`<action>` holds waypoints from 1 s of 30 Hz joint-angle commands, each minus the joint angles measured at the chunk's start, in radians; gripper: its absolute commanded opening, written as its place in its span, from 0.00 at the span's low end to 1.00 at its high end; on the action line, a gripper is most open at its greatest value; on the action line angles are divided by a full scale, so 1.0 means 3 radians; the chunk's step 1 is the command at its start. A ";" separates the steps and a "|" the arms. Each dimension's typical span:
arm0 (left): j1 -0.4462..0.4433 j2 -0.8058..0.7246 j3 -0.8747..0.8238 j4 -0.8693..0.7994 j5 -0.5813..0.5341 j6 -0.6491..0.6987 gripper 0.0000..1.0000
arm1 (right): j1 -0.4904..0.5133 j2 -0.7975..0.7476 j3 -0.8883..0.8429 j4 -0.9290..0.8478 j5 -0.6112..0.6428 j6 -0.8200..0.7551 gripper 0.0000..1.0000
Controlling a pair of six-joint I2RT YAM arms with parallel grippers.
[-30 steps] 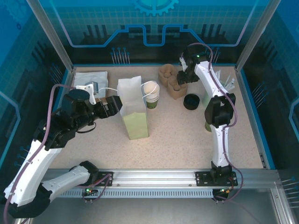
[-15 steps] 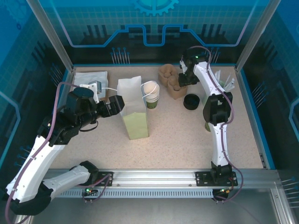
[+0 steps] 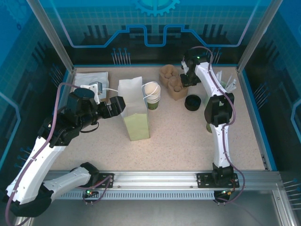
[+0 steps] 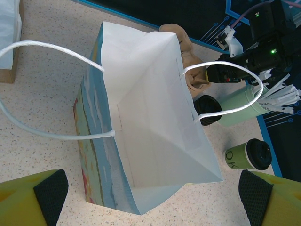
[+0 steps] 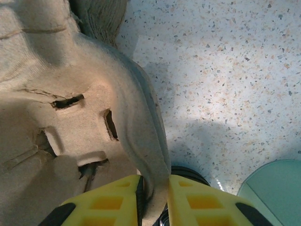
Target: Pack the takeout coffee
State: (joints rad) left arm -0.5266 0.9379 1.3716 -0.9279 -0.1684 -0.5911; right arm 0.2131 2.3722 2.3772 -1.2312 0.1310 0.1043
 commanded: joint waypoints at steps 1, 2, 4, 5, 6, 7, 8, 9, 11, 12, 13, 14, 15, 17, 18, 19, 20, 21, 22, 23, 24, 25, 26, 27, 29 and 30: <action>0.0012 0.0003 -0.0010 0.0056 -0.0062 0.0107 0.97 | -0.0040 -0.0094 0.0084 -0.0082 -0.0056 0.0038 0.19; 0.0011 -0.0001 -0.0010 0.0056 -0.0061 0.0104 0.97 | -0.0048 -0.0131 0.0072 -0.0076 -0.0092 0.0050 0.19; 0.0011 -0.0007 -0.0013 0.0056 -0.0060 0.0101 0.97 | -0.0073 -0.0246 0.0022 -0.0042 -0.0175 0.0081 0.18; 0.0007 -0.0011 -0.0017 0.0056 -0.0057 0.0103 0.97 | -0.0082 -0.0298 -0.0022 -0.0009 -0.0219 0.0095 0.18; 0.0011 -0.0014 -0.0016 0.0056 -0.0057 0.0099 0.97 | -0.0091 -0.0349 -0.0067 0.0024 -0.0264 0.0101 0.17; 0.0010 -0.0012 -0.0022 0.0058 -0.0053 0.0098 0.97 | -0.0102 -0.0390 -0.0101 0.0046 -0.0286 0.0116 0.17; 0.0008 -0.0017 -0.0026 0.0056 -0.0052 0.0097 0.98 | -0.0109 -0.0422 -0.0129 0.0054 -0.0312 0.0121 0.16; 0.0010 -0.0022 -0.0031 0.0058 -0.0052 0.0094 0.97 | -0.0120 -0.0448 -0.0140 0.0054 -0.0345 0.0130 0.15; 0.0007 -0.0032 -0.0031 0.0052 -0.0052 0.0084 0.98 | -0.0144 -0.0491 -0.0169 0.0062 -0.0429 0.0150 0.15; 0.0008 -0.0038 -0.0035 0.0056 -0.0052 0.0082 0.98 | -0.0158 -0.0513 -0.0189 0.0068 -0.0482 0.0163 0.15; 0.0007 -0.0046 -0.0038 0.0056 -0.0051 0.0079 0.97 | -0.0171 -0.0531 -0.0211 0.0077 -0.0531 0.0177 0.14; 0.0009 -0.0052 -0.0037 0.0061 -0.0051 0.0074 0.98 | -0.0182 -0.0552 -0.0250 0.0097 -0.0592 0.0196 0.14; 0.0007 -0.0057 -0.0043 0.0065 -0.0052 0.0067 0.98 | -0.0193 -0.0581 -0.0289 0.0120 -0.0648 0.0219 0.14; 0.0010 -0.0067 -0.0046 0.0076 -0.0043 0.0062 0.98 | -0.0203 -0.0638 -0.0361 0.0168 -0.0713 0.0244 0.13; 0.0009 -0.0073 -0.0048 0.0085 -0.0037 0.0058 0.98 | -0.0208 -0.0664 -0.0393 0.0189 -0.0736 0.0259 0.12; 0.0011 -0.0071 -0.0050 0.0091 -0.0032 0.0053 0.98 | -0.0207 -0.0686 -0.0415 0.0209 -0.0765 0.0273 0.11; 0.0011 -0.0077 -0.0047 0.0096 -0.0029 0.0048 0.98 | -0.0211 -0.0716 -0.0440 0.0227 -0.0796 0.0279 0.11; 0.0010 -0.0077 -0.0042 0.0099 -0.0019 0.0039 0.98 | -0.0213 -0.0743 -0.0453 0.0241 -0.0835 0.0291 0.10; 0.0010 -0.0079 -0.0042 0.0111 -0.0016 0.0038 0.98 | -0.0215 -0.0762 -0.0463 0.0251 -0.0867 0.0301 0.09; 0.0010 -0.0079 -0.0044 0.0120 -0.0007 0.0032 0.98 | -0.0215 -0.0790 -0.0473 0.0263 -0.0916 0.0314 0.08; 0.0007 -0.0088 -0.0048 0.0134 0.0002 0.0023 0.98 | -0.0223 -0.0816 -0.0481 0.0276 -0.0951 0.0329 0.07; 0.0011 -0.0086 -0.0052 0.0154 0.0016 0.0017 0.98 | -0.0221 -0.0842 -0.0488 0.0288 -0.0976 0.0341 0.07; 0.0007 -0.0092 -0.0054 0.0172 0.0034 0.0009 0.98 | -0.0221 -0.0874 -0.0489 0.0299 -0.1011 0.0356 0.07; 0.0009 -0.0091 -0.0053 0.0191 0.0052 0.0002 0.98 | -0.0228 -0.0900 -0.0489 0.0308 -0.1034 0.0372 0.06; 0.0011 -0.0103 -0.0061 0.0229 0.0089 -0.0014 0.98 | -0.0226 -0.0953 -0.0489 0.0329 -0.1095 0.0404 0.06; 0.0007 -0.0104 -0.0061 0.0251 0.0112 -0.0024 0.98 | -0.0231 -0.0989 -0.0489 0.0338 -0.1140 0.0422 0.06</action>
State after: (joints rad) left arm -0.5266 0.9211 1.3712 -0.8948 -0.1616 -0.5865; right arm 0.1604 2.1429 2.2372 -1.1450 -0.1593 0.1993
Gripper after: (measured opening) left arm 0.982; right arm 0.065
